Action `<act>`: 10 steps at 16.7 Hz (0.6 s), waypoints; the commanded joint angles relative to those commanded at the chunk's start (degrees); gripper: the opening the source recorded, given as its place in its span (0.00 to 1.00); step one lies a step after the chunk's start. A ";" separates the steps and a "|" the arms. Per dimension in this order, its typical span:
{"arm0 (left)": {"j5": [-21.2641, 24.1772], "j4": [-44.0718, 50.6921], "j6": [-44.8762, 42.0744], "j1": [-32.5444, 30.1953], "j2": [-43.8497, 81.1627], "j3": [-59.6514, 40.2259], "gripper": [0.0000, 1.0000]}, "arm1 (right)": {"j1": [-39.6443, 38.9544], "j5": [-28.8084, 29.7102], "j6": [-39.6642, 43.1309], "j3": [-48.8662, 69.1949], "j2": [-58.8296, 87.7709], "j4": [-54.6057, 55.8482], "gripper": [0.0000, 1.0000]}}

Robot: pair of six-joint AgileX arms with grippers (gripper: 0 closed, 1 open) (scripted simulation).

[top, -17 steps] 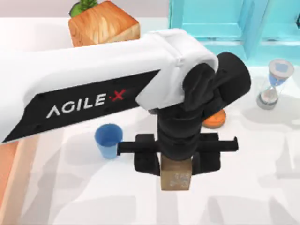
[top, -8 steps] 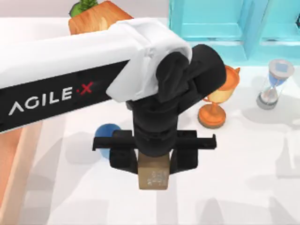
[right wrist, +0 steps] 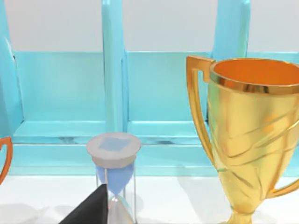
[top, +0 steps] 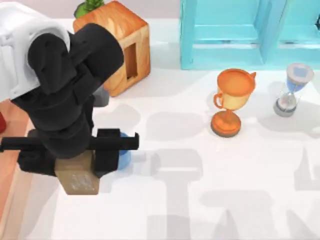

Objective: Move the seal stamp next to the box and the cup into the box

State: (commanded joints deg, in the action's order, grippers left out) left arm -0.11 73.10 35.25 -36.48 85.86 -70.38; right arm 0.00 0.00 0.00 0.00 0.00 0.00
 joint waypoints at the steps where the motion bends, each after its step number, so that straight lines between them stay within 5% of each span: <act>1: -0.03 0.37 -2.20 2.20 -2.21 2.23 0.00 | 0.00 0.00 0.00 0.00 0.00 0.00 1.00; 10: -0.03 0.62 -5.95 5.61 -5.70 6.46 0.00 | 0.00 0.00 0.00 0.00 0.00 0.00 1.00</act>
State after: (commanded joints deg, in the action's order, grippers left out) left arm -0.14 73.72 29.29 -30.87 80.16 -63.92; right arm 0.00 0.00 0.00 0.00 0.00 0.00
